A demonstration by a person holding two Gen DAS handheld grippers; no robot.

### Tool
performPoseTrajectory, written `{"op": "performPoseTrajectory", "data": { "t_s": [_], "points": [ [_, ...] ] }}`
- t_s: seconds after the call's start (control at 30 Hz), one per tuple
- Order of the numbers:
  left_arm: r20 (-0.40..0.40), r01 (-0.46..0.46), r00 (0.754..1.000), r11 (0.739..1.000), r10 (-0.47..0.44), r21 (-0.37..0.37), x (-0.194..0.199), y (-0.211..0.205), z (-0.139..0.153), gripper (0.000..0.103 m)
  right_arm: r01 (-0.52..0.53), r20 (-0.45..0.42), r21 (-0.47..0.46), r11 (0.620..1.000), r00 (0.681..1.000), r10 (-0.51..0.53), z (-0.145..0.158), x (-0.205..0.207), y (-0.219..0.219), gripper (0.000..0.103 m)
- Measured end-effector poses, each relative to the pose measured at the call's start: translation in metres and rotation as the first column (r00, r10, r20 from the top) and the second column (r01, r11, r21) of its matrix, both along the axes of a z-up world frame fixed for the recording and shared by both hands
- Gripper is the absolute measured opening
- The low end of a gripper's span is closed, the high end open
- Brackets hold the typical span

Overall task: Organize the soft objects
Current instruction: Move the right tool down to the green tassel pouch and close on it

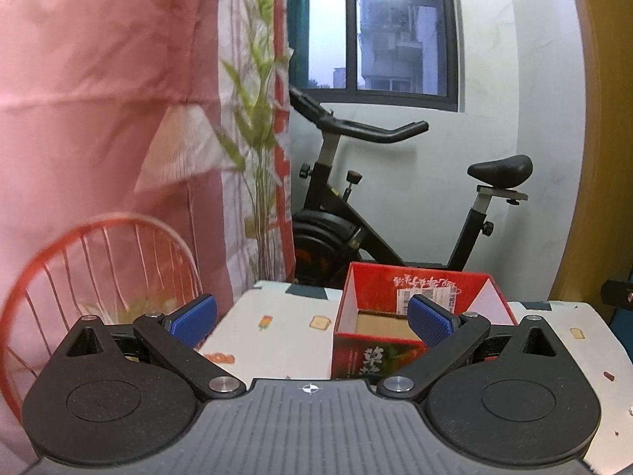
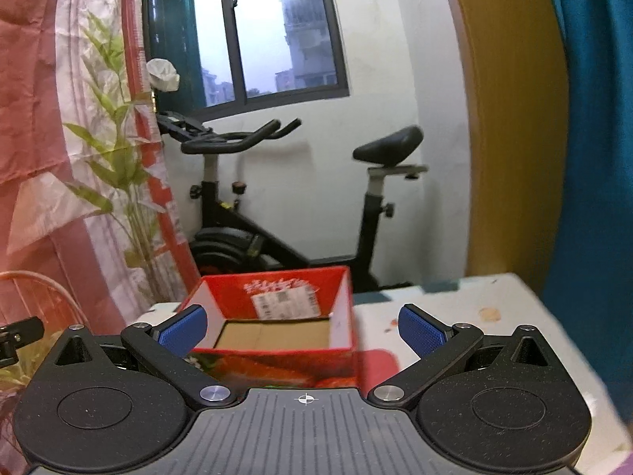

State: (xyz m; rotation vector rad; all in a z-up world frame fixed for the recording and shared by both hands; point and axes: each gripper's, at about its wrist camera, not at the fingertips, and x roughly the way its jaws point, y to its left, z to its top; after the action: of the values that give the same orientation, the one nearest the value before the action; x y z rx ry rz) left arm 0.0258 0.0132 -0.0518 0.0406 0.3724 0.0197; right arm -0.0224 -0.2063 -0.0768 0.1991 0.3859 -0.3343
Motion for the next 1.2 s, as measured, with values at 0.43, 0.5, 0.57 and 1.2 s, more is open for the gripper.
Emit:
{"op": "performPoseTrajectory", "data": {
  "t_s": [0.43, 0.5, 0.57, 1.2],
  "points": [
    [-0.084, 0.054, 0.995, 0.998, -0.052, 0.019, 0.028, -0.001, -0.079, 0.103, -0.040, -0.146, -0.036, 0.999, 0.989, 0.034, -0.103, 0.037, 0.000, 0.103],
    [-0.108, 0.076, 0.992, 0.997, -0.073, 0.020, 0.032, -0.002, -0.089, 0.103, -0.051, -0.151, -0.036, 0.998, 0.988, 0.045, -0.113, 0.039, 0.000, 0.103],
    [-0.135, 0.091, 0.987, 0.996, -0.087, 0.021, 0.036, -0.004, -0.099, 0.103, -0.047, -0.170, -0.028, 0.999, 0.985, 0.041, -0.122, 0.041, -0.003, 0.103],
    [-0.311, 0.151, 0.932, 0.980, -0.184, -0.129, 0.072, -0.011, -0.153, 0.089, -0.238, -0.245, 0.063, 0.969, 0.938, 0.246, -0.177, 0.055, -0.010, 0.070]
  ]
}}
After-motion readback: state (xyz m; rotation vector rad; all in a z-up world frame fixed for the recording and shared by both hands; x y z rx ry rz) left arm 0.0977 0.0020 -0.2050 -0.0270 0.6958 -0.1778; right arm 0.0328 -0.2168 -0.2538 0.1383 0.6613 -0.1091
